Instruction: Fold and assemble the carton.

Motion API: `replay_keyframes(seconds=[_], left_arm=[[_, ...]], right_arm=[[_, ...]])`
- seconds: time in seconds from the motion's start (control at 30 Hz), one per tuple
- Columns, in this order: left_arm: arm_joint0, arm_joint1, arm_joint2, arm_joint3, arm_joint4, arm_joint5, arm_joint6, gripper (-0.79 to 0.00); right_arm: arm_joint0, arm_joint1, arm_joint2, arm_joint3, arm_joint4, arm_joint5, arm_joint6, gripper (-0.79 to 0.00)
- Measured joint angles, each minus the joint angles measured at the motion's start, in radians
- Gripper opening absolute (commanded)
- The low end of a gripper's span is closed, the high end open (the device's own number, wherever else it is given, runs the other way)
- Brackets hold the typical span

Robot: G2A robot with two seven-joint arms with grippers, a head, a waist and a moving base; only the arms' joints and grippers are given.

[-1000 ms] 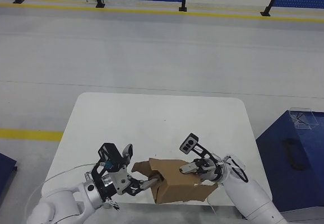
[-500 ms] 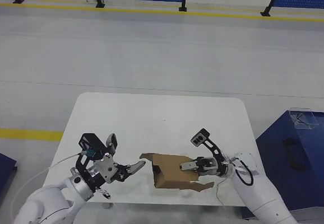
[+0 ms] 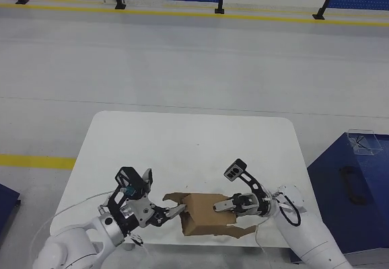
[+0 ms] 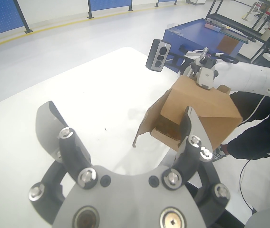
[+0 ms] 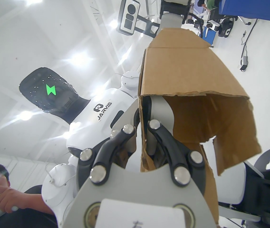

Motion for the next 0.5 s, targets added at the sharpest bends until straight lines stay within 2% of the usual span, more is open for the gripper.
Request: replay_keyframes(seconds=[0.3,0.4,0.5], left_arm=[[-0.012,-0.003,0.036,0.002,0.006,-0.010,0.030,0.000],[-0.004,-0.004,0.008,-0.002,-0.015,0.002,0.073,0.000],[0.009,-0.003,-0.051,-0.010,-0.069,0.007,0.137,0.000]], right_arm=[[-0.011,-0.001,-0.028,-0.005,0.084,0.087,-0.001,-0.785],[-0.003,-0.008,-0.039,0.027,0.169,0.159,-0.001,-0.785],[0.012,-0.017,-0.058,0.063,0.277,0.280,-0.001,-0.785]])
